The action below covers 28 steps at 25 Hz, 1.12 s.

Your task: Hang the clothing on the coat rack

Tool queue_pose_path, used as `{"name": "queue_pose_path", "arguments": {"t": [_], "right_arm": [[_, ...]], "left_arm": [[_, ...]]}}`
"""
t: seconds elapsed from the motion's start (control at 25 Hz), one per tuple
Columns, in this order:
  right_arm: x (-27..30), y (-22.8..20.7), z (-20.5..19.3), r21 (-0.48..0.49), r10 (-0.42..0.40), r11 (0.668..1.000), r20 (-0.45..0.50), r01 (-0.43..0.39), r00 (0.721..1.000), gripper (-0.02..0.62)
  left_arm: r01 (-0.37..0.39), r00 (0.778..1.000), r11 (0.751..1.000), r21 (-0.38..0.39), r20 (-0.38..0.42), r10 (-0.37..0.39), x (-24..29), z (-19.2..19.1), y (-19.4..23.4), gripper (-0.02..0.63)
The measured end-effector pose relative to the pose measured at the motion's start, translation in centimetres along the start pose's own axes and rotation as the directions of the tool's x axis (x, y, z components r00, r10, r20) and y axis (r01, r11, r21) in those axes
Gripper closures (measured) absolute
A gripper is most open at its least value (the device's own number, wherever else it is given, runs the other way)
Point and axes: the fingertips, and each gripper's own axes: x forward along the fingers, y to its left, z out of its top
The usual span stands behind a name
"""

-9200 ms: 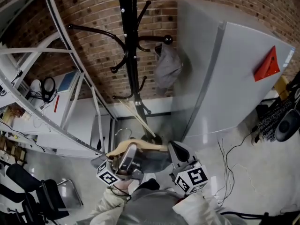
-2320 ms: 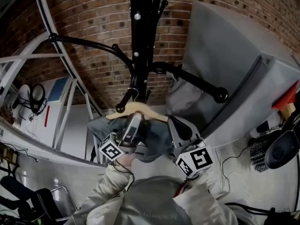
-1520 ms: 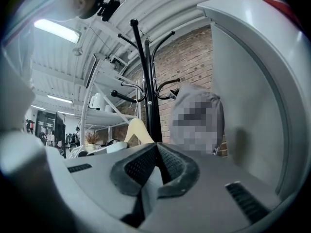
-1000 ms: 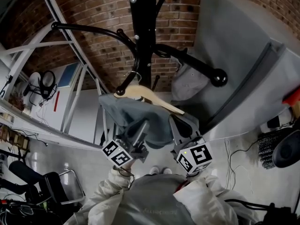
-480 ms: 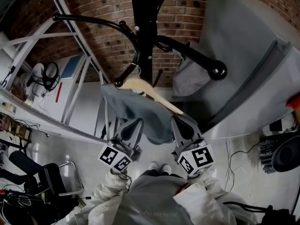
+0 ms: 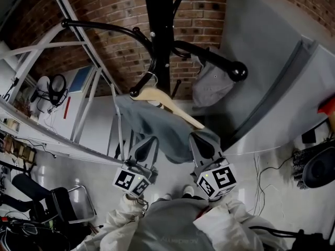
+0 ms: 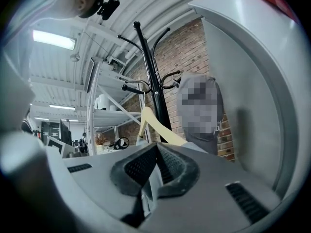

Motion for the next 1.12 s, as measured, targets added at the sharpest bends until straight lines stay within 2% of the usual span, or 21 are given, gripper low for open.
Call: {"name": "queue_pose_path", "arguments": {"t": [0.4,0.6,0.96,1.12], "right_arm": [[0.4,4.3,-0.9,-0.02,-0.044,0.999,-0.004,0.044,0.999,0.571],[0.4,7.0,-0.9,-0.035,-0.085,0.996,0.006,0.085,0.996,0.571],[-1.2,12.3,-3.1,-0.049,-0.161,0.986,-0.008,0.16,0.987,0.571],[-2.3,13.4,-3.4,-0.086,-0.194,0.978,-0.021,0.192,0.981,0.571]], "left_arm": [[0.037,0.999,0.999,-0.005,0.006,-0.037,-3.2,0.3,1.7,0.597],[0.054,0.998,0.998,0.016,0.018,-0.055,-5.4,1.5,2.6,0.597],[-0.013,1.0,0.986,0.168,-0.021,0.017,-11.1,1.6,3.8,0.597],[-0.033,0.996,0.984,0.178,-0.071,0.047,-12.7,0.8,3.6,0.598]]}}
